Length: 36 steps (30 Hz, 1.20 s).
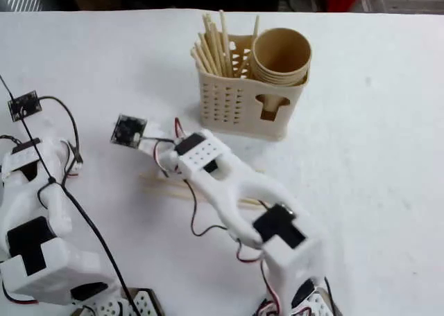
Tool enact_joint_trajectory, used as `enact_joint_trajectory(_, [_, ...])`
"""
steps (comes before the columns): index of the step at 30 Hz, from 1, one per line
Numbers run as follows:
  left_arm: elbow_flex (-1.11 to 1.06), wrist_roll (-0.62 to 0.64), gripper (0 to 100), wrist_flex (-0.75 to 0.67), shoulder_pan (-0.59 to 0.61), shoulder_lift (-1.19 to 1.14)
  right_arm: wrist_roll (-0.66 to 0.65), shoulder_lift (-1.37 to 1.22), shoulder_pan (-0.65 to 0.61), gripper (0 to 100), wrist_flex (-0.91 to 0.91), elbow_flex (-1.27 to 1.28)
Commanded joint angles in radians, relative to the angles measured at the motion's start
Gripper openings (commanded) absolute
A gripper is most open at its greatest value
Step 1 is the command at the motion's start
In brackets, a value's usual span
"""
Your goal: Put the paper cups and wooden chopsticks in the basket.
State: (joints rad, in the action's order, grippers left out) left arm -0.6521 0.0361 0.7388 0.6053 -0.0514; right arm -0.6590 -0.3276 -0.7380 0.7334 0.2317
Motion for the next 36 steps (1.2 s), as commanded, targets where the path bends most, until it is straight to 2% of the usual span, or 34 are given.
enact_joint_trajectory(1, [0.003, 0.005, 12, -0.015, -0.024, 0.005, -0.014, -0.071, 0.021, 19.0, -0.134, -0.026])
enact_joint_trajectory(4, [0.003, 0.005, 12, -0.015, -0.024, 0.005, -0.014, -0.110, 0.045, 15.8, -0.119, -0.054])
enact_joint_trajectory(7, [0.003, 0.005, 12, -0.015, -0.024, 0.005, -0.009, -0.108, 0.070, 1.4, -0.056, -0.081])
enact_joint_trajectory(9, [0.003, 0.005, 12, -0.015, -0.024, 0.005, -0.006, -0.105, 0.096, 3.6, -0.013, -0.097])
enact_joint_trajectory(14, [0.003, 0.005, 12, -0.015, -0.024, 0.005, -0.003, -0.022, 0.130, 1.7, 0.084, -0.101])
enact_joint_trajectory(18, [0.003, 0.005, 12, -0.015, -0.024, 0.005, 0.006, 0.127, 0.134, 1.6, 0.185, -0.098])
enact_joint_trajectory(25, [0.003, 0.005, 12, -0.015, -0.024, 0.005, 0.095, 0.446, 0.134, 1.6, 0.294, -0.098])
enact_joint_trajectory(30, [0.003, 0.005, 12, -0.015, -0.024, 0.005, 0.169, 0.691, 0.133, 1.6, 0.300, -0.107])
enact_joint_trajectory(36, [0.003, 0.005, 12, -0.015, -0.024, 0.005, 0.318, 0.846, 0.136, 1.6, 0.062, -0.167])
